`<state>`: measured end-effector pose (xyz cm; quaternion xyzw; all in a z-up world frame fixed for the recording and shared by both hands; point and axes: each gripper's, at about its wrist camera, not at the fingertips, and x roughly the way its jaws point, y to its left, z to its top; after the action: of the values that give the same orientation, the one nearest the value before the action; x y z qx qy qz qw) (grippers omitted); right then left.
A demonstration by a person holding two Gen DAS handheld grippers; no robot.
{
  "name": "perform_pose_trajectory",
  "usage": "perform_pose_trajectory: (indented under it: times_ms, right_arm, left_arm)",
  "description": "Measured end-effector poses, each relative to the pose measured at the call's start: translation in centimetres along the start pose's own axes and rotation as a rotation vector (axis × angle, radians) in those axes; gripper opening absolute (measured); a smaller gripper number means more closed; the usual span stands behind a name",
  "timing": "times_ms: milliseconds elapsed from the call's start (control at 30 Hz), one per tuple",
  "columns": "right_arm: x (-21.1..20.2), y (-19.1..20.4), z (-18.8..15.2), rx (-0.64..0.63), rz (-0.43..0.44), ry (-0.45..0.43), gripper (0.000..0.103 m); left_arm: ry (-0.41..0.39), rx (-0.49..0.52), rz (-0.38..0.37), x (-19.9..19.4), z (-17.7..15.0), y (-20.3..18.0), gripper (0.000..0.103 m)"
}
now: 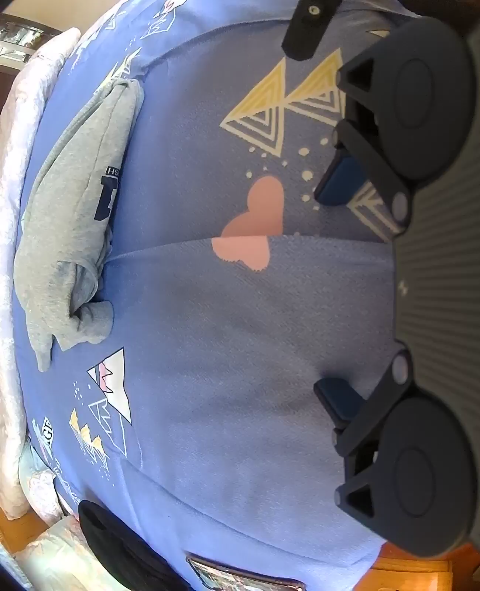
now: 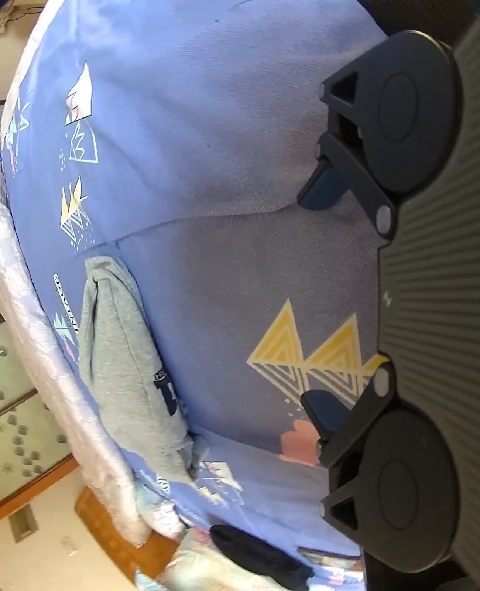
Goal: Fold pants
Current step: 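Move both grippers toward the crumpled grey pants on the bed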
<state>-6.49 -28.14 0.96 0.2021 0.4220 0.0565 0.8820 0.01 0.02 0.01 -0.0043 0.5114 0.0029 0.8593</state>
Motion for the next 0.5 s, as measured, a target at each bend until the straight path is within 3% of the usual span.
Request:
perform_pose_trajectory:
  times_ms: [267,500]
  right_arm:
    - [0.1,1.4,0.6,-0.066,-0.045,0.016,0.103]
    - [-0.3,0.6,0.7,0.008,-0.006,-0.017,0.103]
  left_arm:
    - [-0.038,0.004,0.009,-0.2,-0.9,0.2,0.103]
    - [-0.029,0.017,0.011,-0.4,-0.5,0.1,0.103]
